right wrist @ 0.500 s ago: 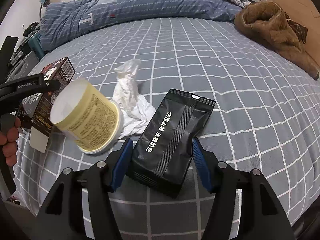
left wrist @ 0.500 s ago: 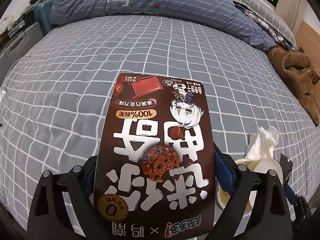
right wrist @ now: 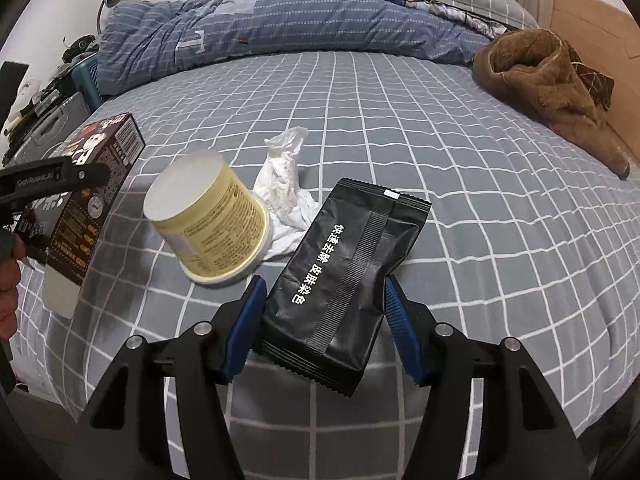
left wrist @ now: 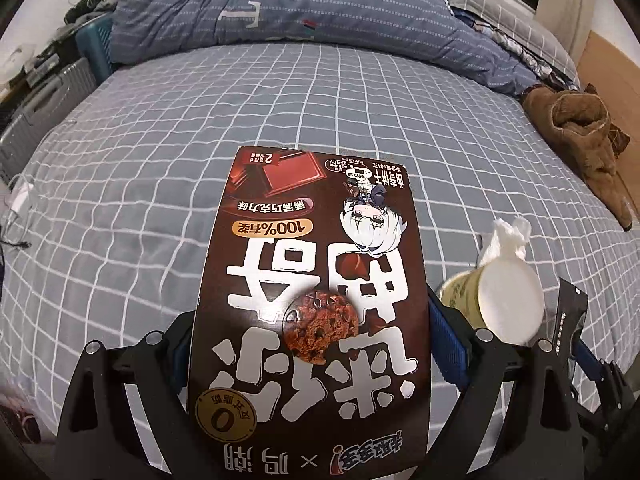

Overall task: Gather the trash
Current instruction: 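Carry the brown snack box and black packet down toward the floor bin, then open the right tool over the bin while the left tool drops the snack box in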

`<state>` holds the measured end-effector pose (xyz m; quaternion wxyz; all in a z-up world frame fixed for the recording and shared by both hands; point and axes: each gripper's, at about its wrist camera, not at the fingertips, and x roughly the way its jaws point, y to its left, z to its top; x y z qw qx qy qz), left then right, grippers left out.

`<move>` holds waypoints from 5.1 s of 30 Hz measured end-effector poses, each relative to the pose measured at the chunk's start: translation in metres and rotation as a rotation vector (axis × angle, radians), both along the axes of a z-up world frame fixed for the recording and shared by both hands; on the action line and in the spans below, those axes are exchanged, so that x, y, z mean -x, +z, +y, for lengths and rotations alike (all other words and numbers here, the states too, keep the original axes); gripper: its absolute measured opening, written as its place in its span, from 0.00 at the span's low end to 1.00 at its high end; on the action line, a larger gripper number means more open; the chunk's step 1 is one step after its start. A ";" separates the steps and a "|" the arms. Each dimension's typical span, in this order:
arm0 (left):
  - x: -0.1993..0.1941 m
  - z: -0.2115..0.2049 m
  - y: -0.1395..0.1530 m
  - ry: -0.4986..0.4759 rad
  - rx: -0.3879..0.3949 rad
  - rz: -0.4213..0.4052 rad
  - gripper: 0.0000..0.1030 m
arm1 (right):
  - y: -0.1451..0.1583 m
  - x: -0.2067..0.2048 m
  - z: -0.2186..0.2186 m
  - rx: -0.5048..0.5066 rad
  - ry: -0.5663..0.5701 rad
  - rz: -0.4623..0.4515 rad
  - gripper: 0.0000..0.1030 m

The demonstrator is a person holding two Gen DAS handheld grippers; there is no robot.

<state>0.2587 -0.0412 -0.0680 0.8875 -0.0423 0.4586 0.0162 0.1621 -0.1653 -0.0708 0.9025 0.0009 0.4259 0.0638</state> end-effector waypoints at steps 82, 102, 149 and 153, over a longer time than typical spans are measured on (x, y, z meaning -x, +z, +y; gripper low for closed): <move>0.378 -0.016 -0.050 -0.017 -0.005 0.009 0.87 | -0.001 0.302 0.012 0.017 0.050 0.033 0.54; 0.366 -0.018 -0.118 -0.016 0.007 0.146 0.87 | -0.106 0.271 0.047 0.023 0.120 0.250 0.51; 0.373 -0.018 -0.097 -0.103 -0.006 0.180 0.87 | -0.078 0.261 -0.041 0.163 -0.073 0.129 0.93; 0.374 -0.018 -0.095 -0.125 -0.011 0.172 0.87 | -0.068 0.258 -0.059 0.149 -0.100 0.109 0.93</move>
